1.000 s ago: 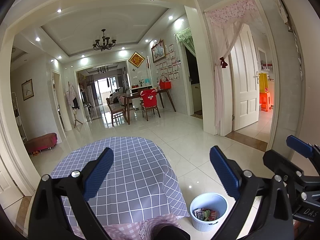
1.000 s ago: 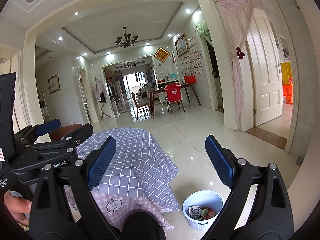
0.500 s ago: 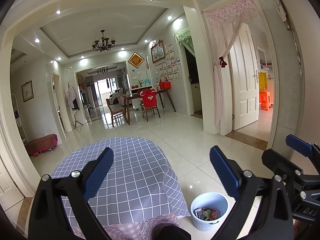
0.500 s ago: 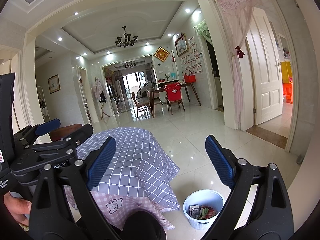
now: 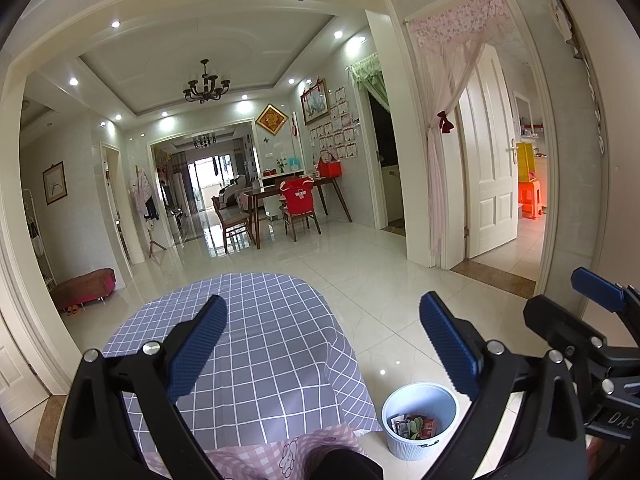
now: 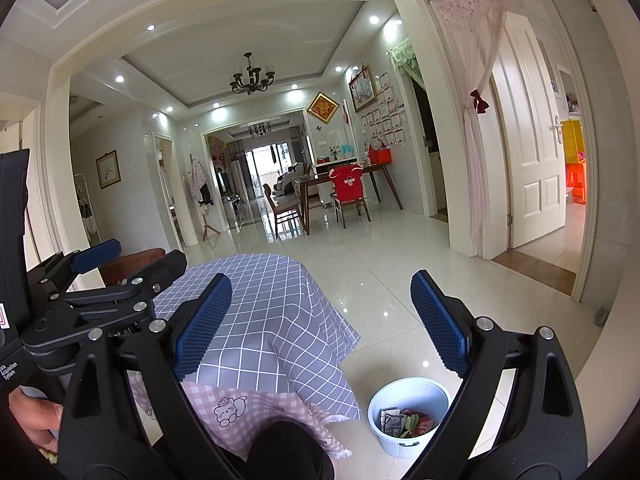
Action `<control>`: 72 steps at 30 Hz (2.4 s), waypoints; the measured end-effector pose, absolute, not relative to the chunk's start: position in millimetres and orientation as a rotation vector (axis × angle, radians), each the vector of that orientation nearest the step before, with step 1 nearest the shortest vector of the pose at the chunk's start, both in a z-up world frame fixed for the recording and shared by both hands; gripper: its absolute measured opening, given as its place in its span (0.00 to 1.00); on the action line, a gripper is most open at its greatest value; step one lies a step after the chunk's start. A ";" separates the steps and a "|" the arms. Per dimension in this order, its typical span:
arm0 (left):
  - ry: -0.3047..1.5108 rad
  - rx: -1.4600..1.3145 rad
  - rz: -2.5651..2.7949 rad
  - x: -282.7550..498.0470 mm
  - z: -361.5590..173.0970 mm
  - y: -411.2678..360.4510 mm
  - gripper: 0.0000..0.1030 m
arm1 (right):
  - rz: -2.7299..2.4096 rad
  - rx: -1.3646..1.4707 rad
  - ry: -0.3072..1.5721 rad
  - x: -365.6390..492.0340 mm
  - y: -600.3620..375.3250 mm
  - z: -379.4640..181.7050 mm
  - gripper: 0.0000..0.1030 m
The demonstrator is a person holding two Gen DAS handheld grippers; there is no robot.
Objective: Collect trash
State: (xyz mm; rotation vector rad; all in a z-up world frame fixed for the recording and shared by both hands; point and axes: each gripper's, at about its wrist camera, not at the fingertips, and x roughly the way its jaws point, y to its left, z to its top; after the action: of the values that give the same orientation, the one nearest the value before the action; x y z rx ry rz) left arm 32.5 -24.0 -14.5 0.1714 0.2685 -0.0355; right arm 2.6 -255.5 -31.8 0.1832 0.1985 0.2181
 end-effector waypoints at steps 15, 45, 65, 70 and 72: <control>0.269 0.174 -0.036 32.5 -14.5 -23.4 0.92 | 0.218 0.184 0.199 2.6 -255.6 -29.7 0.87; 0.269 0.177 -0.036 32.3 -12.5 -24.3 0.92 | 0.219 0.186 0.201 3.0 -255.1 -28.3 0.87; 0.307 0.157 -0.091 63.1 -32.4 -11.3 0.92 | 0.165 0.179 0.244 23.2 -252.7 -36.1 0.87; 0.333 0.171 -0.090 80.0 -45.6 2.6 0.92 | 0.149 0.193 0.263 42.0 -248.2 -42.1 0.87; 0.342 0.165 -0.093 87.1 -48.2 9.8 0.92 | 0.145 0.193 0.270 48.6 -243.7 -43.1 0.87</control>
State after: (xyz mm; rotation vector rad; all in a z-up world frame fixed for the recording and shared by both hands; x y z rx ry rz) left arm 87.1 9.8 -48.2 0.1651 0.3423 -0.0930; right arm 48.6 -243.7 -43.1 0.1932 0.2695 0.1452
